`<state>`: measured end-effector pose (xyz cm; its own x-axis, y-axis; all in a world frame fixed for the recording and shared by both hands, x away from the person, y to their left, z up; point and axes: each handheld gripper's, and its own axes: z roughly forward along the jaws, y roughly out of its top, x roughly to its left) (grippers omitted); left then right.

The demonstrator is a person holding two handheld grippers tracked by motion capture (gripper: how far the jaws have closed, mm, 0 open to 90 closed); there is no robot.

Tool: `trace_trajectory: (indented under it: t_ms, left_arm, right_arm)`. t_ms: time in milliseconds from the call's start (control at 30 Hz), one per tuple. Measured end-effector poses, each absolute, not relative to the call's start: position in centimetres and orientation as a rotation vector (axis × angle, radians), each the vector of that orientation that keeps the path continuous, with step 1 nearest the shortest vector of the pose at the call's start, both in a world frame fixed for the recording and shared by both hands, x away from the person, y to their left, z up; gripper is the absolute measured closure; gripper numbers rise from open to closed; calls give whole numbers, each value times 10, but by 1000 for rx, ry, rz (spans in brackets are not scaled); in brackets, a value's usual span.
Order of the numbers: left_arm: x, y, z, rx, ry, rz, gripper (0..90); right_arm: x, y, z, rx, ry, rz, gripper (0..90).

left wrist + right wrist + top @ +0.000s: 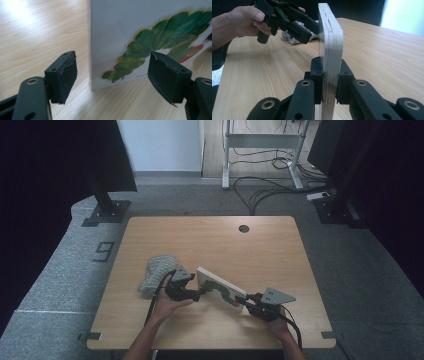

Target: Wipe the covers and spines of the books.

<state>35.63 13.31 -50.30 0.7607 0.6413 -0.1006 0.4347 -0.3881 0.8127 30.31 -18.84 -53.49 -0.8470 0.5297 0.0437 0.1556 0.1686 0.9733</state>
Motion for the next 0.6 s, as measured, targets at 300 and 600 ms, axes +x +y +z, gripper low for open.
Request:
trace_trajectory:
  t_ms: [300,600]
  left_arm:
    - [355,124,-503,2049,789,296,243]
    - [354,124,-501,2024,795,300,244]
  right_arm:
    - [303,-188,-535,653,2145,1723,780]
    - [300,-182,-539,625,2219,1579,759]
